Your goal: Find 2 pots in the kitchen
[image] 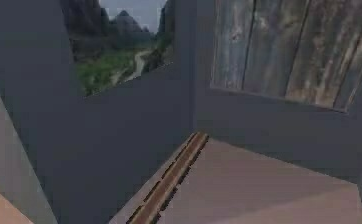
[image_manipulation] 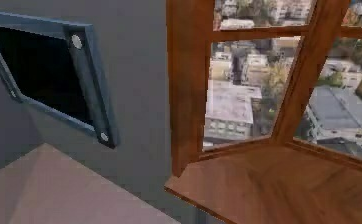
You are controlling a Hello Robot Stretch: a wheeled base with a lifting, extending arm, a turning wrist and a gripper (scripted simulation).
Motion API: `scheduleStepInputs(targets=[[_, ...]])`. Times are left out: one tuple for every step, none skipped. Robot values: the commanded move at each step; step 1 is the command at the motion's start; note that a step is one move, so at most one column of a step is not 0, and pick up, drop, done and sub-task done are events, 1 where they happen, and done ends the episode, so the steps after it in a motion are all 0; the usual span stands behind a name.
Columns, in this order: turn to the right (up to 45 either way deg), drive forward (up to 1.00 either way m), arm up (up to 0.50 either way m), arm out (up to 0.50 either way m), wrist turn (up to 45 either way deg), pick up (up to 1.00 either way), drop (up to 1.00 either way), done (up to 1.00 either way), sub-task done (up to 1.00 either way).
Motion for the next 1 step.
scheduleStepInputs(targets=[[-45.0, 0.00, 0.00, 0.00, 0.0, 0.00, 0.00, 0.00, 0.00]])
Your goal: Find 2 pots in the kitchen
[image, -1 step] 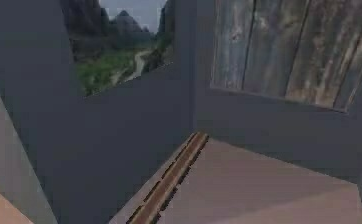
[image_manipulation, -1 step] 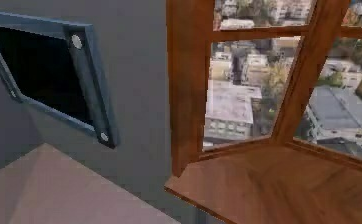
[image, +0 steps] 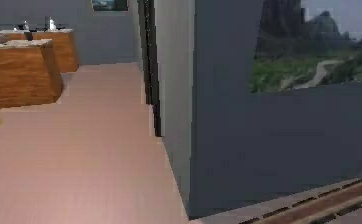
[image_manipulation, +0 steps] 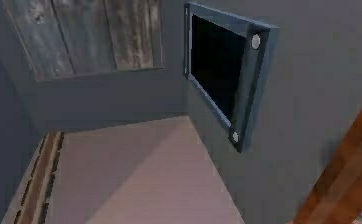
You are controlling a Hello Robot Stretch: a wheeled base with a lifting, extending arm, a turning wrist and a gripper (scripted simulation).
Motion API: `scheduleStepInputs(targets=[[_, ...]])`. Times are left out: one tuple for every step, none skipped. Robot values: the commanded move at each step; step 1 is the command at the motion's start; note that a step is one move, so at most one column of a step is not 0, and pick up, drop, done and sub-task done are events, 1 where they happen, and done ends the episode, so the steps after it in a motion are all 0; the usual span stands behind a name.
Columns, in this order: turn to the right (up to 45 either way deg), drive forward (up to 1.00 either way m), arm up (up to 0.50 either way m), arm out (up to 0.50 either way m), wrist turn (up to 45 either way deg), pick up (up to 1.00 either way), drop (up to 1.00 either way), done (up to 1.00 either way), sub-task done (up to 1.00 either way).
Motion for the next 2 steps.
scheduleStepInputs(targets=[[-45.0, 0.00, 0.00, 0.00, 0.0, 0.00, 0.00, 0.00, 0.00], [-33.0, 0.00, 0.00, 0.00, 0.0, 0.00, 0.00, 0.00, 0.00]])
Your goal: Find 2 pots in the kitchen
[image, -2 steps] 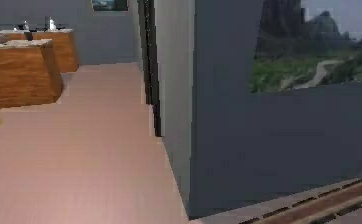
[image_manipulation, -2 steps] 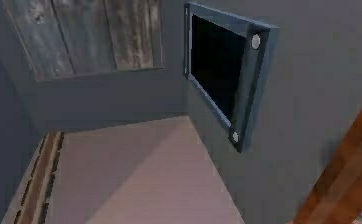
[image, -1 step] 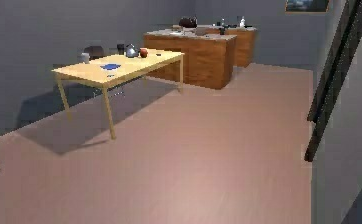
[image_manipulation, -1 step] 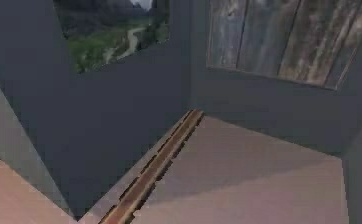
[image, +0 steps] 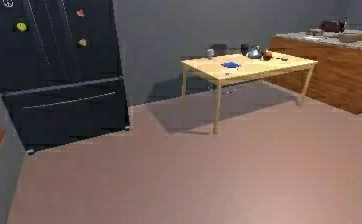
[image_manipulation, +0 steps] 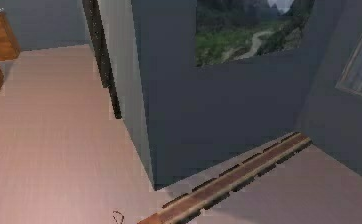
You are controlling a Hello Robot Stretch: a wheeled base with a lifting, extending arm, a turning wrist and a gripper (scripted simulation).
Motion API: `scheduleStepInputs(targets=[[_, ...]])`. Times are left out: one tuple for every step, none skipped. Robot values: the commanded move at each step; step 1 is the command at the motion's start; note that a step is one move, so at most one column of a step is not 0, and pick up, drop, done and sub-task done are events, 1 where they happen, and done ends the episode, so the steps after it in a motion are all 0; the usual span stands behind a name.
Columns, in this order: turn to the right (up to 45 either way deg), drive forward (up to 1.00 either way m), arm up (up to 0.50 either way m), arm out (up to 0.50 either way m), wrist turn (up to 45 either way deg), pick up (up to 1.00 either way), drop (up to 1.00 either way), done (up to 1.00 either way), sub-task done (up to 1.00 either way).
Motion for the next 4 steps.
scheduleStepInputs(targets=[[-3.0, 0.00, 0.00, 0.00, 0.0, 0.00, 0.00, 0.00, 0.00], [0.0, 0.30, 0.00, 0.00, 0.0, 0.00, 0.00, 0.00, 0.00], [3.0, 0.00, 0.00, 0.00, 0.0, 0.00, 0.00, 0.00, 0.00], [0.0, 0.35, 0.00, 0.00, 0.0, 0.00, 0.00, 0.00, 0.00]])
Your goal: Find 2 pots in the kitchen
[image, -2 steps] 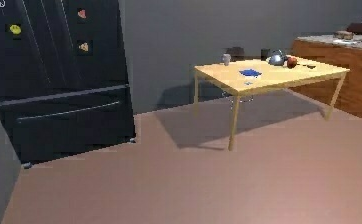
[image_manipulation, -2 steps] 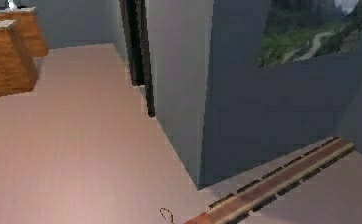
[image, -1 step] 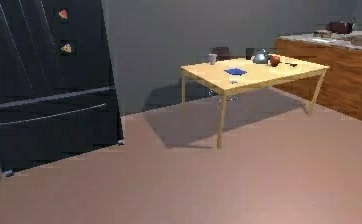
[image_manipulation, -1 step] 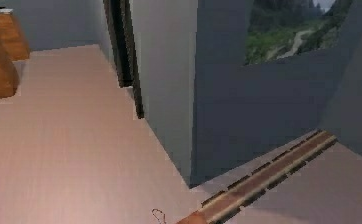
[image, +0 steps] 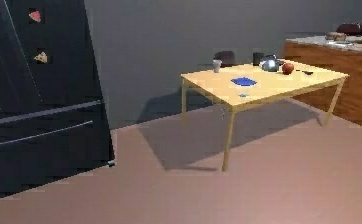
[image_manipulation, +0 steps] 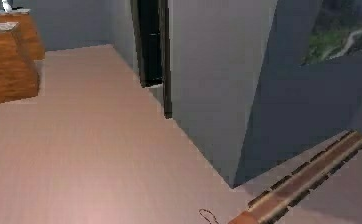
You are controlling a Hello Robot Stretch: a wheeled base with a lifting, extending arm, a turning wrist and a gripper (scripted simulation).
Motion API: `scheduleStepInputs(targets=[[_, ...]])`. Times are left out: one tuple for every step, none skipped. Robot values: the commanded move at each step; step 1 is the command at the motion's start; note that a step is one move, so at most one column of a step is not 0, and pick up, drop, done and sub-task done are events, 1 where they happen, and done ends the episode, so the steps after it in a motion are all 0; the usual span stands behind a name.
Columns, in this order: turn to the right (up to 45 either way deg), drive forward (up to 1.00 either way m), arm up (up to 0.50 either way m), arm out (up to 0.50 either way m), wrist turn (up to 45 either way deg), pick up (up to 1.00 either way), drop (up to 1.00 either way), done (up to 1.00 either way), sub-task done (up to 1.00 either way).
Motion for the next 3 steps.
scheduleStepInputs(targets=[[45.0, 0.00, 0.00, 0.00, 0.0, 0.00, 0.00, 0.00, 0.00], [0.0, 1.00, 0.00, 0.00, 0.0, 0.00, 0.00, 0.00, 0.00], [0.0, 0.85, 0.00, 0.00, 0.0, 0.00, 0.00, 0.00, 0.00]])
